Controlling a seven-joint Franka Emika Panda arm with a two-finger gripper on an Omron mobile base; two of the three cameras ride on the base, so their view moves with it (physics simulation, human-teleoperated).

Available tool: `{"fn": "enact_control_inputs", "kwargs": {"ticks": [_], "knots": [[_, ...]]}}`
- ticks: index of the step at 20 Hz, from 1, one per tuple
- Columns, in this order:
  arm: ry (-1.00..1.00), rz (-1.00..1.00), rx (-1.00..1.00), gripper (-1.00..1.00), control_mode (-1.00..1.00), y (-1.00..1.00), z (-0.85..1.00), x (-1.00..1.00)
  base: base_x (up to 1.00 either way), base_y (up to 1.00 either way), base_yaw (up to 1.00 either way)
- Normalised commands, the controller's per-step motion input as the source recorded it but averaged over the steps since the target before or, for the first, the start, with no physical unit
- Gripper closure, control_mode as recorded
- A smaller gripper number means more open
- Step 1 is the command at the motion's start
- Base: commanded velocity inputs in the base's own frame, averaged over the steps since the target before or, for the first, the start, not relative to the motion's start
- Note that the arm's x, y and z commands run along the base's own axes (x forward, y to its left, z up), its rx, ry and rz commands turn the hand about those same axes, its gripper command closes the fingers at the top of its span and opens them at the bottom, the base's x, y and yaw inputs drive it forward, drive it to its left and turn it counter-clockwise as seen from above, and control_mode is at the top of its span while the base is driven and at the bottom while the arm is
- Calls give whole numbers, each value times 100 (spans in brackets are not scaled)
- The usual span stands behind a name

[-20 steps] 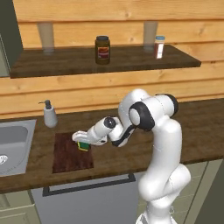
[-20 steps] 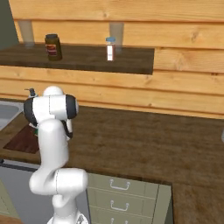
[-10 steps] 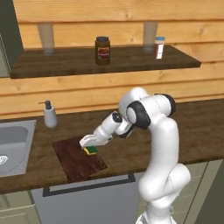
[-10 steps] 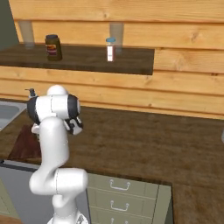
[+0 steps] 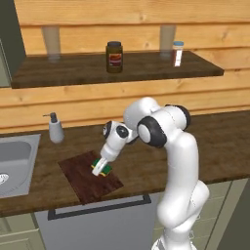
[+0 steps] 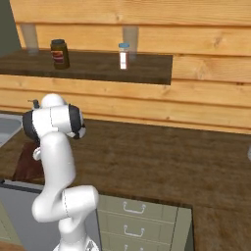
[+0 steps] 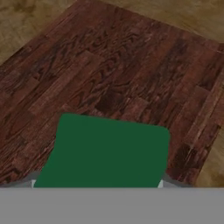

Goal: Pick up the sponge from the counter and clean the cutting board by briefly scrubbing or pressing down on the cutting board. Once finished, release the sponge.

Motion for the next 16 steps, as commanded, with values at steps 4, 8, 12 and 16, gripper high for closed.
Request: {"fn": "enact_control_inputs", "kwargs": {"ticks": [4,8,12,16], "knots": [[38,0,-33,100,-100,100,0,-76,0,0,0],[48,10,-23,100,-100,100,0,-74,0,0,0],[59,21,-10,100,-100,100,0,-52,0,0,0],[67,27,-8,100,-100,100,13,-36,0,0,0]]}}
